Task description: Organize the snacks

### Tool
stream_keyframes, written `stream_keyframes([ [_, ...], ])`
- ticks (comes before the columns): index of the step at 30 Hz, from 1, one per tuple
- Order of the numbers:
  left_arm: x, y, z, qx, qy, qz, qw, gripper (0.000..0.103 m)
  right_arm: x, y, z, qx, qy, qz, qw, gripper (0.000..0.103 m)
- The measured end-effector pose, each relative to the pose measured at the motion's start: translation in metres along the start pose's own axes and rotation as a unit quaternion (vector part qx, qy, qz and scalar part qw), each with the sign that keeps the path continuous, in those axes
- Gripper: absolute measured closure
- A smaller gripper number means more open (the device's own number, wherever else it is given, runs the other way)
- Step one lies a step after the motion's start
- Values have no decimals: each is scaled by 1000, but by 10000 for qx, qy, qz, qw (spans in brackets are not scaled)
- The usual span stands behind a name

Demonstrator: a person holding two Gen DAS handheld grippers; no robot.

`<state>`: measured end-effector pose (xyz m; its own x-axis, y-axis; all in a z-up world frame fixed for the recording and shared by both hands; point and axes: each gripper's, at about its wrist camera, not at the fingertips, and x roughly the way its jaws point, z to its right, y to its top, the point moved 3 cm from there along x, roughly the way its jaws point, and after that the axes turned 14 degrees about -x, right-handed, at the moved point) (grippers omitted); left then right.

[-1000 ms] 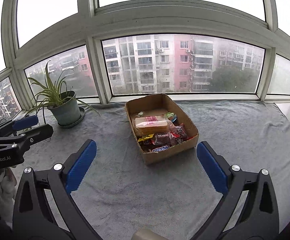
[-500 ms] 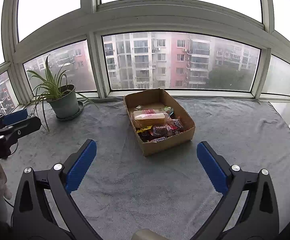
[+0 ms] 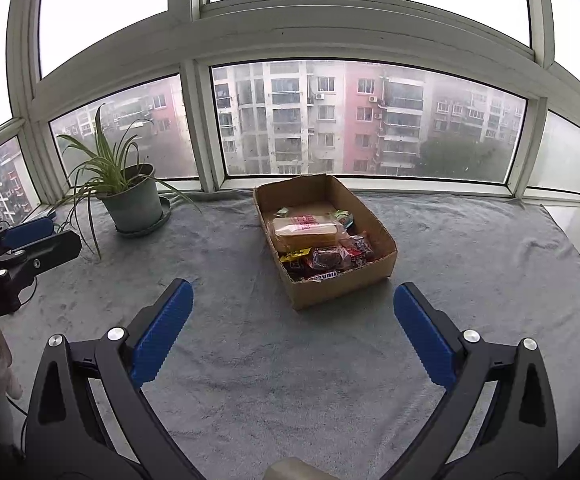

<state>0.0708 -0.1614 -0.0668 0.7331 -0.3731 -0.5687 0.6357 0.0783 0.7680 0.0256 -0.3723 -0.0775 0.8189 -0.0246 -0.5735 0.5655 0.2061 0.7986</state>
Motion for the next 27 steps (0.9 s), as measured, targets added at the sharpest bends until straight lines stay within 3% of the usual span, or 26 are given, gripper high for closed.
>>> stream_keyframes([
  [27,3,-4,-7,-33,151,-45,9999,22,11,-9,-7,-23,48,-163,9999,1],
])
